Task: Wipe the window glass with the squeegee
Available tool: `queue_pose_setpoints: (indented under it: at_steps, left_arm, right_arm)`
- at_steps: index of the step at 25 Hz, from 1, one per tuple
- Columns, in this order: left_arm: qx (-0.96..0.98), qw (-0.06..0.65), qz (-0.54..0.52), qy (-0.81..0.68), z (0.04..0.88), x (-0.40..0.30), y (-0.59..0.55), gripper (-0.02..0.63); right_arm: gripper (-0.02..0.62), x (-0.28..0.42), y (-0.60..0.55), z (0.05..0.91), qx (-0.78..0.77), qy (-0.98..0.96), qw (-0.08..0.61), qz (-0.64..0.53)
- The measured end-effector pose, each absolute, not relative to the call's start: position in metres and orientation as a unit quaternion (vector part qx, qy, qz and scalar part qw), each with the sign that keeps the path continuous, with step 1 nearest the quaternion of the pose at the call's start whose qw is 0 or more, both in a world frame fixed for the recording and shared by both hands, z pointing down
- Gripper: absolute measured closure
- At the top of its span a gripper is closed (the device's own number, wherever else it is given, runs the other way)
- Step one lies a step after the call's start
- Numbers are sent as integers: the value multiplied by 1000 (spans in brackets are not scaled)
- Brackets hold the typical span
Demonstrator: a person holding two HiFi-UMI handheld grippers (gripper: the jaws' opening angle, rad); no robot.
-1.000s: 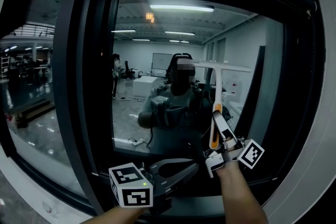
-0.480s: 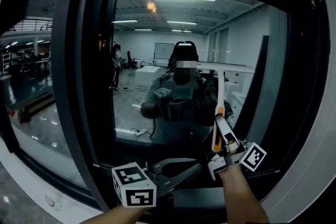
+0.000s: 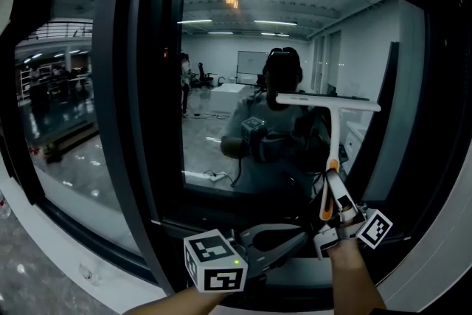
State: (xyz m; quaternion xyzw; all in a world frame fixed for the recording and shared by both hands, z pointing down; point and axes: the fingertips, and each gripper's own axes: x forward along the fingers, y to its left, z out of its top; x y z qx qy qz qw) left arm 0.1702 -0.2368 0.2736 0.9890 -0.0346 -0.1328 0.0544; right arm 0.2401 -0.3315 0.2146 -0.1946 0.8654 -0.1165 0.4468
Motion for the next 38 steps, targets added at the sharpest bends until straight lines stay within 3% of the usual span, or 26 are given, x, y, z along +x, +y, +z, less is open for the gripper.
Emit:
queue_pose_setpoints:
  at_steps: [38]
  left_arm:
    - [987, 132, -91, -31, 364, 179, -230, 606]
  right_arm:
    - [517, 237, -302, 367, -252, 847, 413, -222]
